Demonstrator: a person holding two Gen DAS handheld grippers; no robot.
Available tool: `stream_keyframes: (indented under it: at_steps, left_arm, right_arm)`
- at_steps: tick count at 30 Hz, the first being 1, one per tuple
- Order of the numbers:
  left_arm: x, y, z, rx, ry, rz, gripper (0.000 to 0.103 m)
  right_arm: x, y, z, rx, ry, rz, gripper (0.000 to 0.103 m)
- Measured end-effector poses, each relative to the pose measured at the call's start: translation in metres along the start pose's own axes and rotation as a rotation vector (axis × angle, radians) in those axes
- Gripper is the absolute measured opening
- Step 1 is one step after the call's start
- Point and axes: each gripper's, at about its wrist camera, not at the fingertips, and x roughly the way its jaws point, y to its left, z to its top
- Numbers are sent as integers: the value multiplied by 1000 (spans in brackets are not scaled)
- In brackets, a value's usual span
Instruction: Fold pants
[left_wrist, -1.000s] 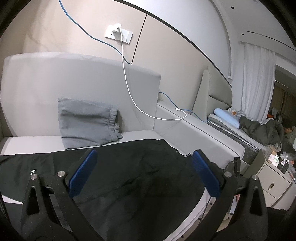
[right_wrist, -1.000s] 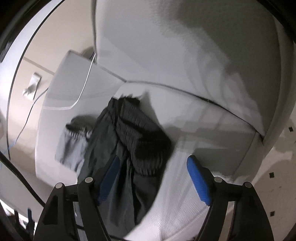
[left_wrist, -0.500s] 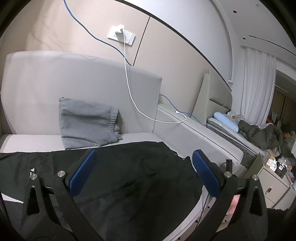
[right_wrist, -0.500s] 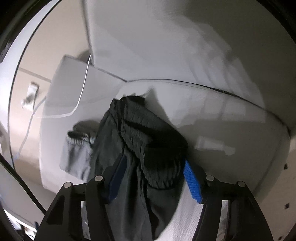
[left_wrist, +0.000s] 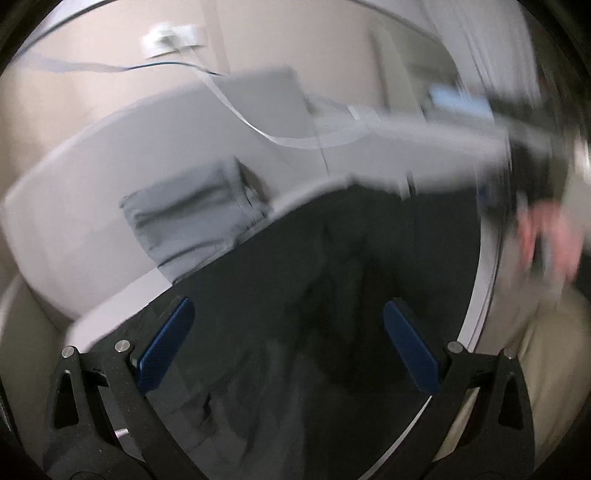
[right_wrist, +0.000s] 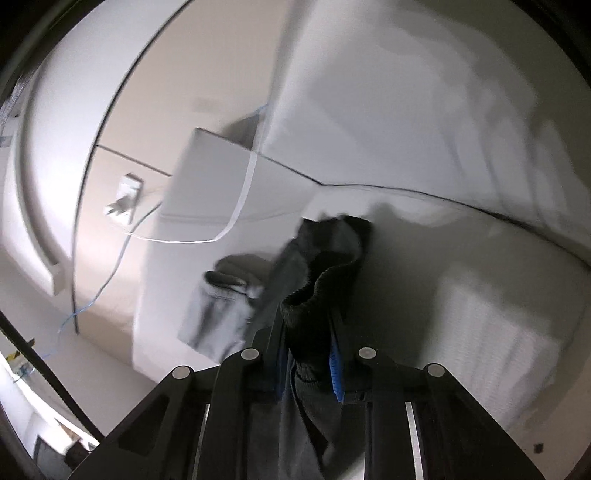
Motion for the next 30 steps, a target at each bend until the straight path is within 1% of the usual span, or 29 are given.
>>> stream_keyframes:
  at_steps: [2, 3, 4, 5, 6, 8, 10, 11, 13, 15, 17, 18, 19, 20, 22, 23, 24, 25, 26, 27, 30]
  left_arm:
    - [13, -35, -20, 159, 67, 29, 102]
    - [17, -51, -28, 219, 89, 29, 102]
    - [21, -73, -39, 312, 114, 28, 102]
    - [22, -91, -49, 390, 123, 39, 102]
    - [23, -102, -57, 446, 122, 51, 102]
    - [24, -135, -79, 626, 93, 106, 102]
    - [27, -157, -95, 744, 73, 162, 102]
    - [29, -165, -100, 780, 70, 183, 102]
    - [32, -173, -106, 805, 75, 198, 101]
    - [35, -178, -109, 800, 98, 190, 101]
    - [41, -179, -110, 798, 97, 198, 99]
    - [47, -179, -110, 791, 102, 200, 93]
    - [49, -178, -108, 781, 107, 200, 83]
    - [56, -178, -104, 757, 130, 194, 78]
    - [67, -175, -101, 721, 172, 182, 63]
    - [71, -173, -100, 713, 181, 173, 57]
    - [73, -173, -100, 712, 186, 162, 36]
    - [75, -173, -101, 725, 203, 157, 10]
    - [77, -172, -104, 747, 228, 153, 2]
    - [74, -169, -105, 758, 233, 152, 2]
    - [60, -163, -104, 790, 192, 180, 2]
  right_arm:
    - [-4, 5, 4, 35, -6, 34, 19]
    - [-6, 5, 6, 64, -14, 46, 19]
    - [-7, 4, 8, 89, -18, 57, 19]
    - [-8, 4, 9, 107, -20, 63, 19]
    - [-9, 4, 11, 121, -27, 71, 19]
    - [-13, 5, 13, 129, -42, 79, 19]
    - [-10, 8, 12, 137, -61, 87, 19]
    - [-8, 7, 12, 146, -64, 93, 19]
    - [-7, 6, 13, 164, -70, 106, 19]
    - [-1, 7, 15, 171, -80, 117, 19]
    - [1, 7, 17, 179, -90, 133, 19]
    - [2, 7, 17, 184, -91, 145, 19]
    - [3, 7, 17, 187, -91, 151, 19]
    - [3, 8, 17, 194, -90, 162, 19]
    - [4, 7, 17, 206, -89, 178, 19]
    - [4, 7, 17, 206, -88, 181, 19]
    - [3, 8, 18, 203, -88, 183, 19]
    - [2, 8, 18, 199, -89, 181, 19]
    - [1, 9, 19, 185, -89, 173, 19]
    - [0, 10, 19, 169, -92, 160, 19]
    - [-6, 14, 19, 92, -98, 108, 19]
